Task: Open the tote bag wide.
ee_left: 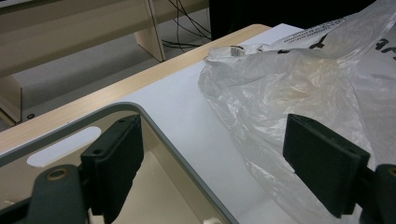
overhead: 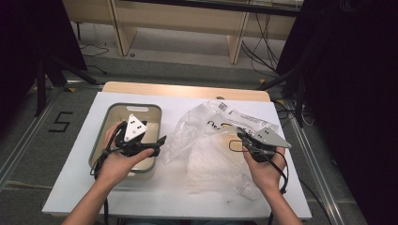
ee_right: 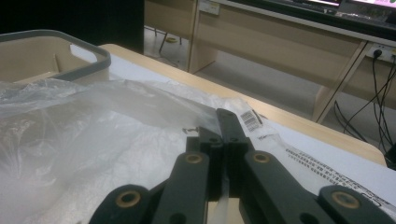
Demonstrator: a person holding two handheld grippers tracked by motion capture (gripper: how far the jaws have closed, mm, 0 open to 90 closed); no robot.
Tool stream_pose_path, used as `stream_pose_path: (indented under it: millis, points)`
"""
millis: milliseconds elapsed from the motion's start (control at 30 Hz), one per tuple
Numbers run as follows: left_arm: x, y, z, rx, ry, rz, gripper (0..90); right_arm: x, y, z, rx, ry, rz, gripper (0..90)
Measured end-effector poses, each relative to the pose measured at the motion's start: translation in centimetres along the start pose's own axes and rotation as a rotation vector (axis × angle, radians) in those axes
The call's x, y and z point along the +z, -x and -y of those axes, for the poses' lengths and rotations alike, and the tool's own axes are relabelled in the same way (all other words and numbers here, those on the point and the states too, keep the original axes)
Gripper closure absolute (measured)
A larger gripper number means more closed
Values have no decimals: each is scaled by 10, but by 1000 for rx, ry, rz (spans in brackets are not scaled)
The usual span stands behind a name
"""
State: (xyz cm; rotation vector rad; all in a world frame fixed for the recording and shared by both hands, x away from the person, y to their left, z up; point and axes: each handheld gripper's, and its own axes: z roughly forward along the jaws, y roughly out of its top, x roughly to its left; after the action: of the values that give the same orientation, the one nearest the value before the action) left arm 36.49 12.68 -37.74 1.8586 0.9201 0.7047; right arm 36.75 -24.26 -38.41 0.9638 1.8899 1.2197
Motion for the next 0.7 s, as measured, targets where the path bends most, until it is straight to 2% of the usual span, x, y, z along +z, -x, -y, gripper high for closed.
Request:
stream_pose_path:
  millis: [333, 700]
  points:
    - [4, -8, 4, -15, -22, -19, 204, -1, 1, 1, 6, -4, 7, 900]
    - [9, -23, 10, -36, -92, -65, 207, 0, 3, 4, 8, -14, 11, 900]
